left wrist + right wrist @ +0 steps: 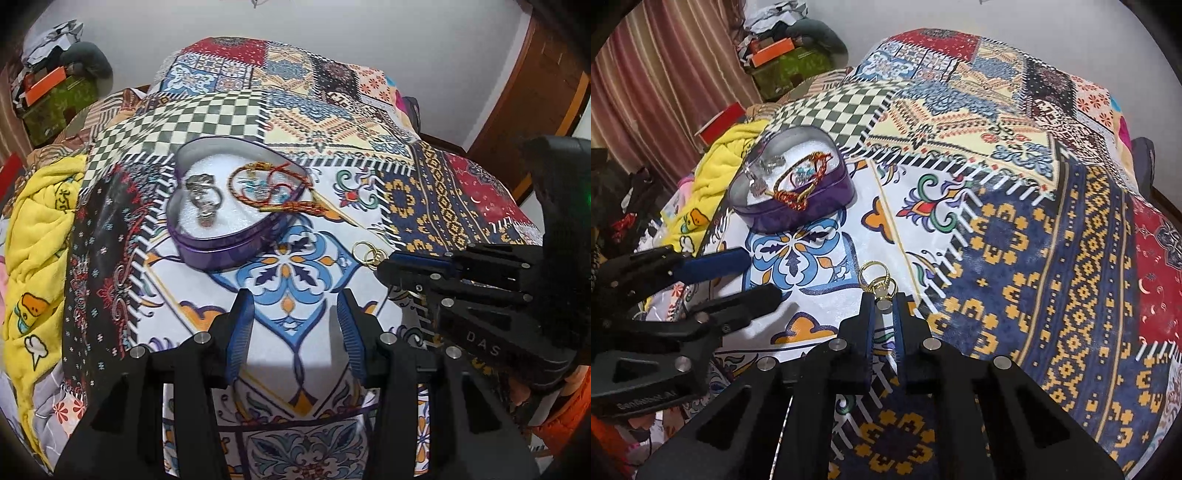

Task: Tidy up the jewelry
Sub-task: 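Close the right gripper on a gold ring lying on the quilt, then grasp another gold ring with the left gripper while the right gripper holds its ring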

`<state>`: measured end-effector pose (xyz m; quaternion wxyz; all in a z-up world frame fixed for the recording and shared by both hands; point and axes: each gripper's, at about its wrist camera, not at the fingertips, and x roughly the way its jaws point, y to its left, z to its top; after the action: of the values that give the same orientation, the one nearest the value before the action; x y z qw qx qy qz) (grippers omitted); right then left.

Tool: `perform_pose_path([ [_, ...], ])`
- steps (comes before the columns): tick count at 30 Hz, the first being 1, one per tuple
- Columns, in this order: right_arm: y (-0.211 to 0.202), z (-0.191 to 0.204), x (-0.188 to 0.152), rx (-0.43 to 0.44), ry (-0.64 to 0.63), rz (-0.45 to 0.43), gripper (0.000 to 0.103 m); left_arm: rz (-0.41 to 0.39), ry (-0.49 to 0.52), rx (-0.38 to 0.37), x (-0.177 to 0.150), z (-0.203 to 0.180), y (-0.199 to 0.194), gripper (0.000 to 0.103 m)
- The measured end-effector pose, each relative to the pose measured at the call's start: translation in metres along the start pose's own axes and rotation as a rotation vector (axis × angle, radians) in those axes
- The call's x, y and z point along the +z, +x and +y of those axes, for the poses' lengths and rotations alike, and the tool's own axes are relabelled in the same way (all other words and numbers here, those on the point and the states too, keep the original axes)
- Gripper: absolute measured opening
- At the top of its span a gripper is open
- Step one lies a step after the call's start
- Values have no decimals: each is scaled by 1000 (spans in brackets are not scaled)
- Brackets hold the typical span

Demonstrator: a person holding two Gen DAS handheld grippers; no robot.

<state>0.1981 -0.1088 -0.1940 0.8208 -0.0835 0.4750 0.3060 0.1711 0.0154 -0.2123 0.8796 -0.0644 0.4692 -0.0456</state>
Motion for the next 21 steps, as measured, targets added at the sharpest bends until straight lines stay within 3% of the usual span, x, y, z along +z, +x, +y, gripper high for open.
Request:
perform_pose_path([
  [9, -25, -19, -4, -30, 51, -47, 6, 29, 52, -65, 9, -25, 16, 46],
  [21, -41, -54, -22, -88, 106, -16, 6, 73, 161, -136, 18, -70, 39, 42],
])
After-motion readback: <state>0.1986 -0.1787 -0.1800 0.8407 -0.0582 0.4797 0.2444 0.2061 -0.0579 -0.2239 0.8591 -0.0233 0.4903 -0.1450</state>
